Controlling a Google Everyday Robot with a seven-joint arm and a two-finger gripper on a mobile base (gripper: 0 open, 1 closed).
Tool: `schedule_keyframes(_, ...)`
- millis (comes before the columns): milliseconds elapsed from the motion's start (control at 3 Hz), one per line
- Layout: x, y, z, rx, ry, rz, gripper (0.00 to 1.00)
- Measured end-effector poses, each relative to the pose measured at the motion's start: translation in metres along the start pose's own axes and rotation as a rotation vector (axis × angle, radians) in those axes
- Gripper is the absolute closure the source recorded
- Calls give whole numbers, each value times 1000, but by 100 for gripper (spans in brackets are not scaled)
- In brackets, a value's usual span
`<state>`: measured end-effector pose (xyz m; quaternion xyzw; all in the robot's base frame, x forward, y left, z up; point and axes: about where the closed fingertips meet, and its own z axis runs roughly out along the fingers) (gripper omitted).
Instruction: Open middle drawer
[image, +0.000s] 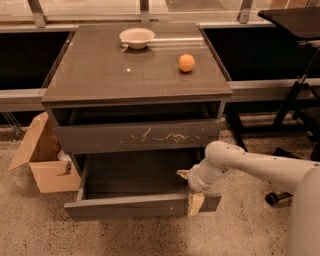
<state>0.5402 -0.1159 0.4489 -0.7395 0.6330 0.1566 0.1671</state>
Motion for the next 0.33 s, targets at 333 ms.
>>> schedule_keyframes(333, 6, 1, -23, 54, 2, 0, 0)
